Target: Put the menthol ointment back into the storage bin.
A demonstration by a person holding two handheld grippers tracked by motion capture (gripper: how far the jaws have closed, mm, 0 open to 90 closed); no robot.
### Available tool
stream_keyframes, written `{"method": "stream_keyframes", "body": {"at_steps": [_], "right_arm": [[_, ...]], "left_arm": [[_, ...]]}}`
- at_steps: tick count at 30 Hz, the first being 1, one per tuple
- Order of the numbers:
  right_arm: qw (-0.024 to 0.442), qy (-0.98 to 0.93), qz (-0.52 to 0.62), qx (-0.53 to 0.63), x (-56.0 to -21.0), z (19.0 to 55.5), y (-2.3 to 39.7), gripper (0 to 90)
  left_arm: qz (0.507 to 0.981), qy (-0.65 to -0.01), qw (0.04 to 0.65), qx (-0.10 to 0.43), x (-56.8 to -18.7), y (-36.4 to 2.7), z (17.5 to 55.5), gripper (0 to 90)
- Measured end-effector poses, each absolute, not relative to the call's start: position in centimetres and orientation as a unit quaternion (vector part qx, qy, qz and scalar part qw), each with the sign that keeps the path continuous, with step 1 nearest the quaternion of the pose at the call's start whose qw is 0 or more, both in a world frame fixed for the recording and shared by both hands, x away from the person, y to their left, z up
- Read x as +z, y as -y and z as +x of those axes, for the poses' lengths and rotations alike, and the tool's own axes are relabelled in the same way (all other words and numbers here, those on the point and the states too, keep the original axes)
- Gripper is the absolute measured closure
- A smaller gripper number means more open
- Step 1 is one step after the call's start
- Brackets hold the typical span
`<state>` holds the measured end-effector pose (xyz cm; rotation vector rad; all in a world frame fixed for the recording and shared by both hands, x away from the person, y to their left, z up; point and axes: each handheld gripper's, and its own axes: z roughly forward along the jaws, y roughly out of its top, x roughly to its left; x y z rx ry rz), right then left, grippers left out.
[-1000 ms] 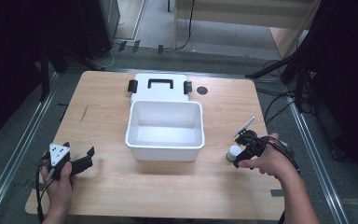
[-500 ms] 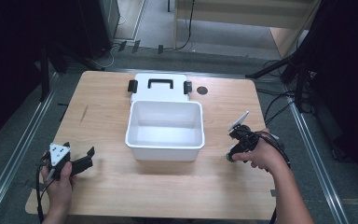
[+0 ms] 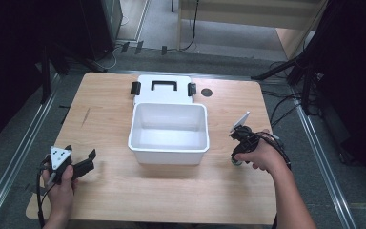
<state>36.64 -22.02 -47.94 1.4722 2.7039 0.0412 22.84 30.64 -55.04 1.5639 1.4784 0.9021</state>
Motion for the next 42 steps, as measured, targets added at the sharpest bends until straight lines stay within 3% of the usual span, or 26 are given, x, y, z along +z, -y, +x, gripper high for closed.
{"method": "stream_keyframes", "body": {"at_steps": [13,42], "right_arm": [[0.029,-0.89,0.455,0.018,-47.2,36.5,21.8,51.5],[0.018,-0.904,0.426,0.031,-42.1,37.7,19.8,51.6]], "left_arm": [[0.617,-0.581,0.393,0.356,-55.0,-30.6,22.8,14.5],[0.612,-0.581,0.397,0.362,-55.0,-30.5,22.7,13.2]]}}
